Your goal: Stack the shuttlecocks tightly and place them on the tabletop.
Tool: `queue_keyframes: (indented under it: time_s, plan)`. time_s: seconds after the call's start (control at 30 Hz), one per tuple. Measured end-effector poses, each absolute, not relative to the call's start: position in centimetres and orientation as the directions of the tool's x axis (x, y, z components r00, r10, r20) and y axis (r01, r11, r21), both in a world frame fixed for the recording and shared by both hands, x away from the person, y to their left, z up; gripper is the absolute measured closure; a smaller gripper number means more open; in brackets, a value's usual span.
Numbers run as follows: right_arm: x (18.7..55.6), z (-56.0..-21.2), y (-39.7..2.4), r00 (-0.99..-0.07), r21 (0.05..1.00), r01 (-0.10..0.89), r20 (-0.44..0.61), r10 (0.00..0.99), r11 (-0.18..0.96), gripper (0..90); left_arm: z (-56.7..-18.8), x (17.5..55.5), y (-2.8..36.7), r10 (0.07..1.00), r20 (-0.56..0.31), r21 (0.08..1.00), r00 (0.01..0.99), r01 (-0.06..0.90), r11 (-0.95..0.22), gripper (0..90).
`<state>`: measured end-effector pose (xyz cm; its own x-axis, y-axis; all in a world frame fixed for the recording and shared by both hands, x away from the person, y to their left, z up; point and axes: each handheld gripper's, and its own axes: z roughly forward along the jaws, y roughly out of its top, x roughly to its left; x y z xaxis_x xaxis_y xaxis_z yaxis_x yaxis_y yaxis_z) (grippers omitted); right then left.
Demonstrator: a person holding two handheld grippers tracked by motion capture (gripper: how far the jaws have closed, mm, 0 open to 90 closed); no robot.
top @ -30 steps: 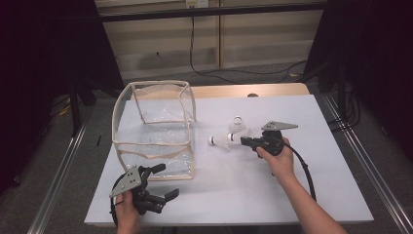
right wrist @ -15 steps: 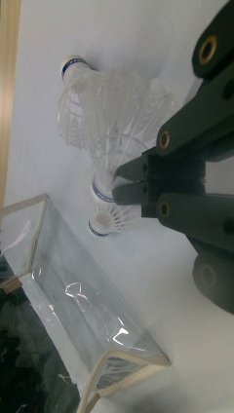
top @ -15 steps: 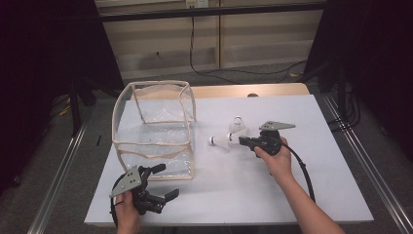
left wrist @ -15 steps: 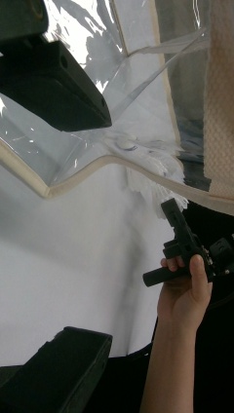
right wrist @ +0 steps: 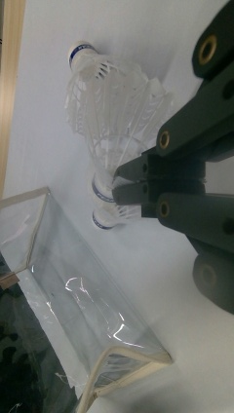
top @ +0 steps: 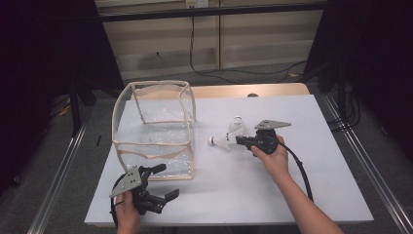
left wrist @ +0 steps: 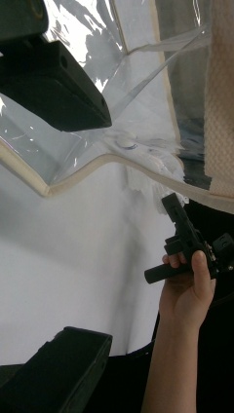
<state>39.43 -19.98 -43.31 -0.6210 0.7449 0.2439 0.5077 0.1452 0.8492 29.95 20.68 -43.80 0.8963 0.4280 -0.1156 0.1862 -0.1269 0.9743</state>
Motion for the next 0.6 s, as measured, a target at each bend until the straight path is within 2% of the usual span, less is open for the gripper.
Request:
queue_keyframes:
  time_s: [0.6]
  plan:
    - [39.65,-43.47,-20.01,-0.622,0.846,0.511,0.241,0.745,0.153,90.0,-43.85,29.96,20.61,0.427,-0.116,0.973,0.897,0.188,-0.13,2.7]
